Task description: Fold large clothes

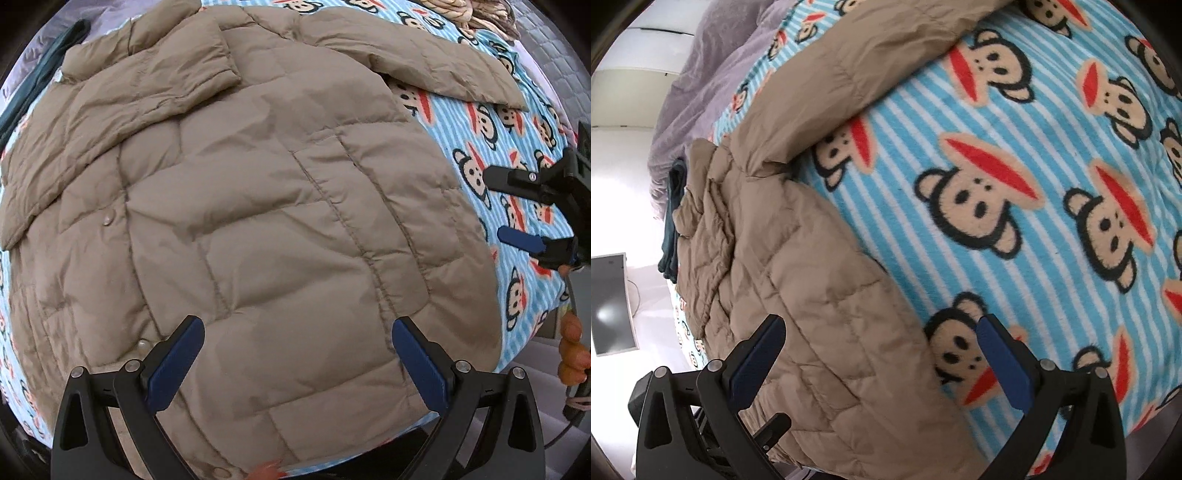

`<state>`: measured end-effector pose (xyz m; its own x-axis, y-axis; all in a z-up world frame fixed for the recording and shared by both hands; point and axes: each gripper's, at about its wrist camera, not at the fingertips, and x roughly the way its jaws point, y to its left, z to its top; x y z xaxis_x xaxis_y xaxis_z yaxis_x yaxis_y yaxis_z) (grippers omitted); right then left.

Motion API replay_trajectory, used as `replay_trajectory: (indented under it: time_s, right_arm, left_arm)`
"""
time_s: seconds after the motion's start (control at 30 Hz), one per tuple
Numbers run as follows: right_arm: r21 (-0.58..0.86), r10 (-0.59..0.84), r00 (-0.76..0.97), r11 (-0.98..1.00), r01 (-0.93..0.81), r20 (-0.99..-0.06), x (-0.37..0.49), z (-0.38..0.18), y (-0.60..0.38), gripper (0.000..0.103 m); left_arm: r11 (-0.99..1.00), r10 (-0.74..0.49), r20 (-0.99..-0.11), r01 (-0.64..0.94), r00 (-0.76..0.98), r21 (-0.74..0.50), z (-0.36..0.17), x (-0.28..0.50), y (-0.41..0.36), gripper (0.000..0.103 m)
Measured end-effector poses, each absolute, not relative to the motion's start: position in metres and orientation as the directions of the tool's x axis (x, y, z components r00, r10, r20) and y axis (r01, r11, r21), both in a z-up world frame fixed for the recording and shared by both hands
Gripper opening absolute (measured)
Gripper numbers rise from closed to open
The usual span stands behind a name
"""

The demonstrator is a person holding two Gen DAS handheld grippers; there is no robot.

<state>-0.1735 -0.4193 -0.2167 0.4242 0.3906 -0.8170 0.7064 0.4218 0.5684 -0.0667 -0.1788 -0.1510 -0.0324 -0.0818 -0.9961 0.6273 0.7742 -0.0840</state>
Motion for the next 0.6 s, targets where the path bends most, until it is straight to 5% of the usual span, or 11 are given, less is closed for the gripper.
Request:
replay_trajectory:
  time_s: [0.6]
  right_arm:
    - [0.731, 0.243, 0.694, 0.12, 0.672, -0.678, -0.163, -0.24, -0.577, 0.103]
  left_arm:
    - [0.836, -0.11, -0.991, 0.546, 0.073, -0.053, -0.141, -0.025, -0.194, 0.102]
